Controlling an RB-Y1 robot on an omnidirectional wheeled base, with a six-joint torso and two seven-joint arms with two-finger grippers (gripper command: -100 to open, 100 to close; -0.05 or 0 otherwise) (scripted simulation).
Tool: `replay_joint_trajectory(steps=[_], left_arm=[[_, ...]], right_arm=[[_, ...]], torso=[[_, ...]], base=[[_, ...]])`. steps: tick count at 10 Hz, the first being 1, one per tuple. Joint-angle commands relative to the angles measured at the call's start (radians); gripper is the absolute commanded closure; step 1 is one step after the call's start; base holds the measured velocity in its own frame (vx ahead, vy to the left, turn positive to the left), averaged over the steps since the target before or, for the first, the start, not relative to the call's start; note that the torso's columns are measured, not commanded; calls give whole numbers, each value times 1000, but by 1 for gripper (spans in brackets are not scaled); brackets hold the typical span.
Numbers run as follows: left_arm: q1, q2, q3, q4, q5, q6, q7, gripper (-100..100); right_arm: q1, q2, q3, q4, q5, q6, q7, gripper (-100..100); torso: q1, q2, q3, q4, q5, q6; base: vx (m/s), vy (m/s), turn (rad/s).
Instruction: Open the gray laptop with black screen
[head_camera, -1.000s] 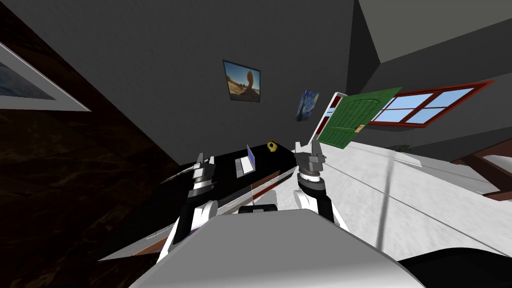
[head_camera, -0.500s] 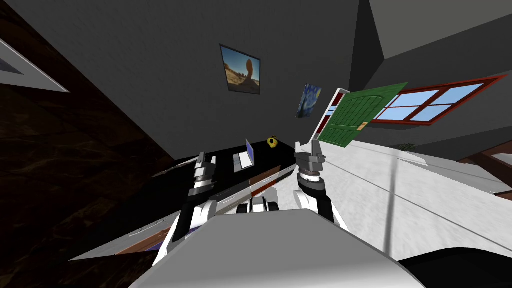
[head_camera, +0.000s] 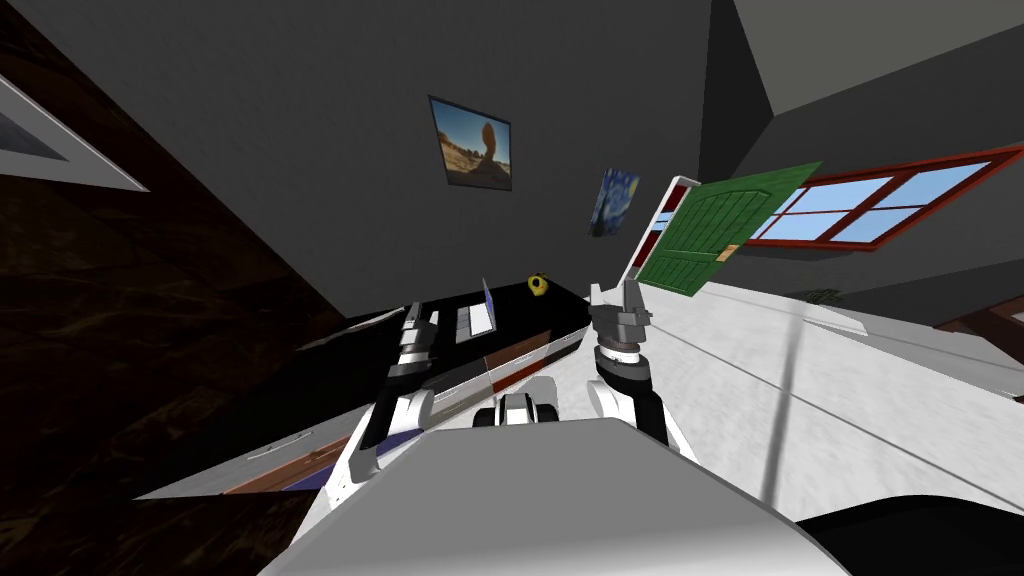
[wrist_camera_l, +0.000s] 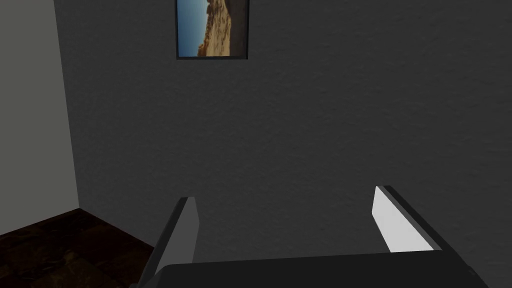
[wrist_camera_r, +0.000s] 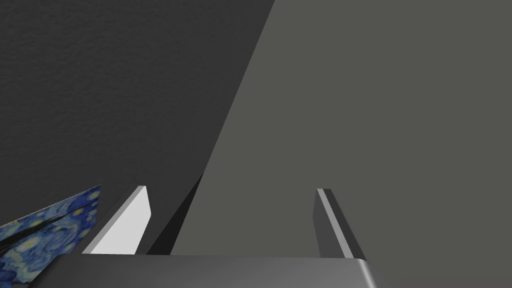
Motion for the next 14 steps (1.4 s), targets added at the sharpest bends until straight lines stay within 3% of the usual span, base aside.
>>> replay_joint_trajectory(steps=[1, 2, 4, 5, 7, 10, 12, 13, 14], left_arm=[[-79, 25, 25, 81, 12, 24, 50, -100], [-90, 25, 25, 85, 12, 24, 50, -100], [-158, 33, 44, 160, 21, 39, 91, -100], [-168, 33, 44, 163, 21, 39, 91, -100], [-236, 37, 65, 231, 31, 55, 135, -100], [-294, 39, 77, 290, 36, 63, 156, -100], [-366, 44, 102, 362, 44, 80, 199, -100], [-381, 44, 102, 379, 44, 80, 199, -100], [-421, 46, 116, 416, 47, 90, 219, -100]], right_arm=[[0, 0, 0, 0, 0, 0, 0, 0], [0, 0, 0, 0, 0, 0, 0, 0], [0, 0, 0, 0, 0, 0, 0, 0], [0, 0, 0, 0, 0, 0, 0, 0], [0, 0, 0, 0, 0, 0, 0, 0], [0, 0, 0, 0, 0, 0, 0, 0], [0, 0, 0, 0, 0, 0, 0, 0], [0, 0, 0, 0, 0, 0, 0, 0], [0, 0, 0, 0, 0, 0, 0, 0]], torso=[[1, 2, 1, 1, 1, 0], [1, 1, 1, 0, 1, 0], [4, 2, 1, 1, 1, 0], [-3, 3, 2, 1, 0, 0], [6, 3, 2, 1, 2, 0], [0, 1, 1, 0, 0, 0], [4, 1, 1, 1, 1, 0], [0, 2, 1, 1, 0, 0], [1, 3, 2, 1, 0, 0]], base=[[37, -257, 51], [39, -186, 23], [24, -246, 38], [16, -202, 36], [12, -185, 39], [21, -202, 31], [26, -190, 55], [-1, -197, 33], [14, -192, 32]])
